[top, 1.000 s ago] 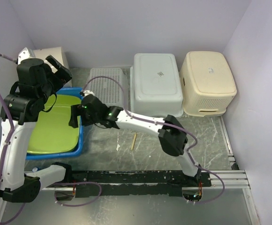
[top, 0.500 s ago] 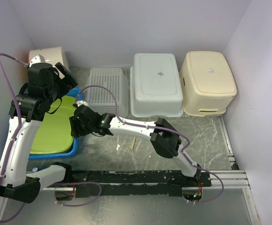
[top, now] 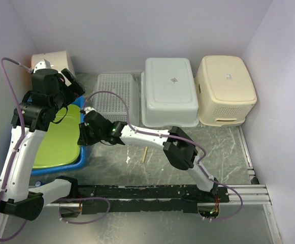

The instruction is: Turn the large container upside down

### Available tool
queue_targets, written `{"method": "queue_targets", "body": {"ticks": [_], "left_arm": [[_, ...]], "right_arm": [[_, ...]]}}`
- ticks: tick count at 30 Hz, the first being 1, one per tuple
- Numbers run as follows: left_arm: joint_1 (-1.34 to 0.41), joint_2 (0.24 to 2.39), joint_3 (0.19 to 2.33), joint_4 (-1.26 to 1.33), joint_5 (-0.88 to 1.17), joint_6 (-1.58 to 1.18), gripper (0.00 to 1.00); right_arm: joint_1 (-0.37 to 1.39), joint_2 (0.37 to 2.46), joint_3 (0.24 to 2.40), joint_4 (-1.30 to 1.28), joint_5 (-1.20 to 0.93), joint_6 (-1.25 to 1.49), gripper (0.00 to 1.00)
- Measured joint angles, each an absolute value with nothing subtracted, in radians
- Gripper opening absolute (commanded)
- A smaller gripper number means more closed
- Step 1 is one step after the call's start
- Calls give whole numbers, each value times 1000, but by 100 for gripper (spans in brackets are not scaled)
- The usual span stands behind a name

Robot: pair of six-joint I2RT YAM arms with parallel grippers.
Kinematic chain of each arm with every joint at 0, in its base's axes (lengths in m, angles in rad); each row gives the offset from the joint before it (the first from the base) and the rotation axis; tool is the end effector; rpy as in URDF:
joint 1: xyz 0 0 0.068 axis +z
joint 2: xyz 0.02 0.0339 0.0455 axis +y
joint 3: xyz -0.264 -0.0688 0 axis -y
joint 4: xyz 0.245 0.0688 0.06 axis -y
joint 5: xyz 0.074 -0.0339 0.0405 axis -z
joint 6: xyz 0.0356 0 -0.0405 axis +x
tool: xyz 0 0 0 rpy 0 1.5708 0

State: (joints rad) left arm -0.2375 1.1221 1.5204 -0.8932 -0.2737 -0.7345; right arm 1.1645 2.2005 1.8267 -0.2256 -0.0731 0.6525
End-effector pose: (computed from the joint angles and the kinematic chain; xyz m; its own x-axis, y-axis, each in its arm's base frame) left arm 0.1999 -0.0385 0.4503 -0.3395 -0.5817 -0.7392 -0.3128 0.8109 -0.4945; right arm 0.2015 0.4749 0.2315 -0.7479 -0.2061 -0.6310 -0.6115 0.5838 0.5341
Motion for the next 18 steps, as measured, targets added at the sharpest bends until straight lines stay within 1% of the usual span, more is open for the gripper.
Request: {"method": "queue_targets", "body": {"ticks": [3,8,9,10,11,18], "left_arm": [[-237,1121,1515,-889,-274,-731,100],[-237,1123,1514,-888,-275,-725,100],[-237,1123,1514,-888,-276,-723,100],[-237,1124,1512,-886,-276,-722,100],[-237,1124,1510,-886,-276,-721,100],[-237,1133,1506,-888,-277,-709,100]], "right_arm": [[1150,2189,1793,-186,-87,683,11],[1131,2157,1752,-181,-90,683,9],[1129,2148,1740,-180,-90,675,8],[1128,2138,1727,-181,-89,668,3],[1128,2127,1715,-182,-89,661,0],[1104,2113,1703,-192,-128,582,0]]}}
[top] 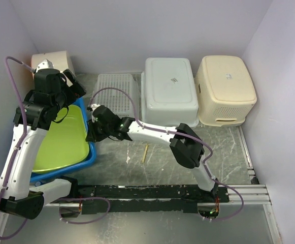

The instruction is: Turn the large container upside down

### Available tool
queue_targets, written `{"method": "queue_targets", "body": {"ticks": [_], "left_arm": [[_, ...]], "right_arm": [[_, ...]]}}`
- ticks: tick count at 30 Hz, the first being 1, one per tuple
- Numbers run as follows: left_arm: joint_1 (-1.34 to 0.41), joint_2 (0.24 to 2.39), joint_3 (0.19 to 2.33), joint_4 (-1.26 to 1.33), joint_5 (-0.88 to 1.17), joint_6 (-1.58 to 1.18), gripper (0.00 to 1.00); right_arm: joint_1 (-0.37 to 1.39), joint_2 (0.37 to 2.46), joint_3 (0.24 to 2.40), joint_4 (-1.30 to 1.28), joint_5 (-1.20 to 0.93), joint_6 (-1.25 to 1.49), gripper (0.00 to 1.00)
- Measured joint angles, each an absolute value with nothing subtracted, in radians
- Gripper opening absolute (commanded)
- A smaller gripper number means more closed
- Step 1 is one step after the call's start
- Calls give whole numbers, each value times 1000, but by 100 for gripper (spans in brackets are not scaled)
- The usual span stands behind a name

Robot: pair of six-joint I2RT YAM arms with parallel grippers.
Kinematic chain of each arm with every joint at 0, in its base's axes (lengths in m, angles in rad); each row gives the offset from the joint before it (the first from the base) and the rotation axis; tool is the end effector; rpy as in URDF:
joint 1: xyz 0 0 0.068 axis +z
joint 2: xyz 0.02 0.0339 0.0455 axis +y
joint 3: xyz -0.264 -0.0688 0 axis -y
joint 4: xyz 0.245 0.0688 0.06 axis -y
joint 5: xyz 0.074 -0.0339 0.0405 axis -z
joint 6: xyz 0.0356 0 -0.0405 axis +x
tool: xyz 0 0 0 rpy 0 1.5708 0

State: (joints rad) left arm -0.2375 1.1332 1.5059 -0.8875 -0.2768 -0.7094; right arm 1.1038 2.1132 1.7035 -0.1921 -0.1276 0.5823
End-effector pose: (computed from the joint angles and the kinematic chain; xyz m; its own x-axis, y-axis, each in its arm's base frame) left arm 0.2051 -0.0396 0.4444 -0.3599 -0.5576 -0.7481 -0.3154 0.8273 -0.4649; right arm 0.2188 0.4440 0.2352 -0.7259 -0.2281 -0.6488 -0.6390 0.5727 0.5135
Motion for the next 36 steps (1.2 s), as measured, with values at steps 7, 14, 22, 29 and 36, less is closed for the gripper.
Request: {"method": "queue_targets", "body": {"ticks": [7,14,22,29,36], "left_arm": [[-237,1130,1486,-888,-283,-704,99],[-237,1135,1455,-878,-268,-707,100],[-237,1161,1449,-879,-264,-707,100],[-237,1182,1449,-879,-264,-707,99],[-237,1187,1449,-879,-266,-705,100]], "right_arm": [[997,2109,1693,-200,-323,435,0],[906,2114,1751,-339,-481,224,0],[891,2110,1771,-411,-532,49,22],[901,2051,1695,-385,-540,3,70],[919,1781,1428,-199,-314,293,94]]}}
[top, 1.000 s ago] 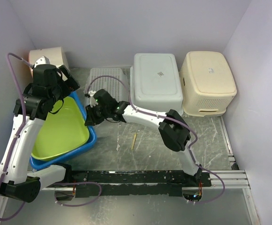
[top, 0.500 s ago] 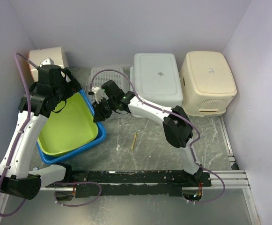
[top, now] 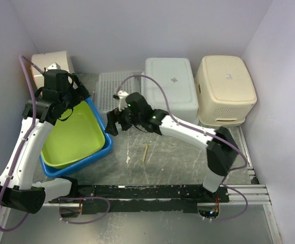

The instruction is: Turn the large container upside down

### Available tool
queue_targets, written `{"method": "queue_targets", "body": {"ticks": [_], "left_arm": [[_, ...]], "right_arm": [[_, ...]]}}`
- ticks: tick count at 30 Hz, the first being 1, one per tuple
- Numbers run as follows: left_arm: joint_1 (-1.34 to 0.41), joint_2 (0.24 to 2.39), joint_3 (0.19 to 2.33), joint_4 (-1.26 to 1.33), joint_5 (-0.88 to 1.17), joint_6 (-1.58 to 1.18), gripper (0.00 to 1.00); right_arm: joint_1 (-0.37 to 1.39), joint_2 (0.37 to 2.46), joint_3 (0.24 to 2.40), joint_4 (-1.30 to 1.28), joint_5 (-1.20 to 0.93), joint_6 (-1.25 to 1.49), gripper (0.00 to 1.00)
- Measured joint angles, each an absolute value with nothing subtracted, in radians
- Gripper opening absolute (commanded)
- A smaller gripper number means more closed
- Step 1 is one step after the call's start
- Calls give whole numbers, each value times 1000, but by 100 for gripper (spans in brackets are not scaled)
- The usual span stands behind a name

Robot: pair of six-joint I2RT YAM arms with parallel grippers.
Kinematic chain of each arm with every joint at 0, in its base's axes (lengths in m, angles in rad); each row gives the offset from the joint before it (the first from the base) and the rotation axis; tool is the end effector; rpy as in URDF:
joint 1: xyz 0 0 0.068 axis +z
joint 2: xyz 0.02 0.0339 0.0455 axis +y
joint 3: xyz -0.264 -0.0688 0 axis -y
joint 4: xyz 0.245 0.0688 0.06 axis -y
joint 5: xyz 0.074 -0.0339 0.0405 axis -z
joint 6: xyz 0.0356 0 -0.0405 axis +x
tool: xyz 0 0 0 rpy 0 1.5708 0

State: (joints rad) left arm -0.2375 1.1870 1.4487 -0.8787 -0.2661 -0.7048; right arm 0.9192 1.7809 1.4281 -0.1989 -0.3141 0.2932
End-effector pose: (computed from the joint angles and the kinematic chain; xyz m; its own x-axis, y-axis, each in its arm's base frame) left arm 0.2264 -0.0452 0.4169 -0.4404 -0.5365 -0.7199 -0.3502 0.8409 -0.4125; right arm 0.2445 0.3387 0.2868 -0.5690 -0.2927 -0.7685 -0.7848 0.4723 0.4012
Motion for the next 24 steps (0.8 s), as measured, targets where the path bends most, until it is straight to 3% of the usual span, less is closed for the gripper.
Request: {"method": "queue_targets", "body": {"ticks": [4,8,10,15,22,24], "left_arm": [[-237,1195,1449,-879,-271,-698,100],[-237,1212,1459,-891,-298,-687,100],[-237,1219,1480,-906,-322,-679,100],[-237,1213,1523,-921,-369,-658,100],[-237,1196,1523,-923,-389,-640,100],[-237,1199,1523,-924,-389,-635,100]], "right_arm": [[918,1641,1263,-86,-184,538,92],[935,1653,1202,-6,-114,731,89],[951,1695,1207,1,-100,788,83],[987,1777,1222,-3,-90,862,58],[1002,1799,1230,-18,-121,887,54],[1006,1801,1234,-25,-136,884,45]]}}
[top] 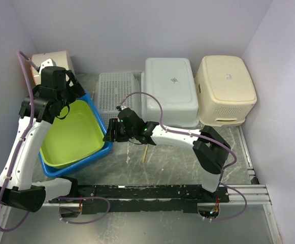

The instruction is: Turn the large container upside down

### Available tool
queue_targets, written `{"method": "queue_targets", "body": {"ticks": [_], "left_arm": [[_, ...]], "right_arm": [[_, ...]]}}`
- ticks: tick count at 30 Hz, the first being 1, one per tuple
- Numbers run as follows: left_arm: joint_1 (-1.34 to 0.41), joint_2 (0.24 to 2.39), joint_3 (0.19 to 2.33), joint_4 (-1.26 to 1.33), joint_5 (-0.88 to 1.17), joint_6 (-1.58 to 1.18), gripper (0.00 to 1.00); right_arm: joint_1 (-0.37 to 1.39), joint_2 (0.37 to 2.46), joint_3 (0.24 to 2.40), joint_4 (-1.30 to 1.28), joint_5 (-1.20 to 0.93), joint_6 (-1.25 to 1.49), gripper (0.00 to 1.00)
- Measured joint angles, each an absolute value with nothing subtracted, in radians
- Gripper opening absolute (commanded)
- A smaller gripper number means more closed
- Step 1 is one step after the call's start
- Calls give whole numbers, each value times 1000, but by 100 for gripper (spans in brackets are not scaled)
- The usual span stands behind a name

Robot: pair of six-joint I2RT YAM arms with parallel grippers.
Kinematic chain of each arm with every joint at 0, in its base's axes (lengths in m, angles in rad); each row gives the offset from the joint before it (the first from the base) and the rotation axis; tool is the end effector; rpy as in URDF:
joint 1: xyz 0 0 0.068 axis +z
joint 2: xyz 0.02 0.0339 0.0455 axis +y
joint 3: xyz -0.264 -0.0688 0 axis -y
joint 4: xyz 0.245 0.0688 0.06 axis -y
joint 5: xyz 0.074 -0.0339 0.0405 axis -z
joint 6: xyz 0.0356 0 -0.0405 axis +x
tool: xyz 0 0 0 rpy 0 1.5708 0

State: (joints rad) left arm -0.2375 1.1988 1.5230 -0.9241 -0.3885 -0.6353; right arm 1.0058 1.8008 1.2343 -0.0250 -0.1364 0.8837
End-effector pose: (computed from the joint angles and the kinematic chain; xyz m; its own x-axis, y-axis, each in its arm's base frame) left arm 0.2223 -0.0399 0.4340 -0.3905 -0.4705 -0.7913 -0.3950 0.8620 -0.3177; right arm 0.2153 0.3487 0.2288 -0.8830 0.0377 -0.4679 -0.3383 0.6401 0.6898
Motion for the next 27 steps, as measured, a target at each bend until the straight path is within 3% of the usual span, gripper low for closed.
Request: {"method": "queue_targets", "body": {"ticks": [10,14,21,27], "left_arm": [[-237,1207,1511,-920,-376,-624,100],[-237,1207,1503,-921,-372,-624,100],[-237,1206,1504,-921,-371,-622,100],[-237,1204,1504,-920,-366,-620,100]], "right_arm": [[1028,1802,1229,-56,-160,862,17],[1023,1802,1236,-67,-175,810,15],[976,1838,1348,-201,-254,561,0],[876,1882,1438,-294,-359,358,0]]}}
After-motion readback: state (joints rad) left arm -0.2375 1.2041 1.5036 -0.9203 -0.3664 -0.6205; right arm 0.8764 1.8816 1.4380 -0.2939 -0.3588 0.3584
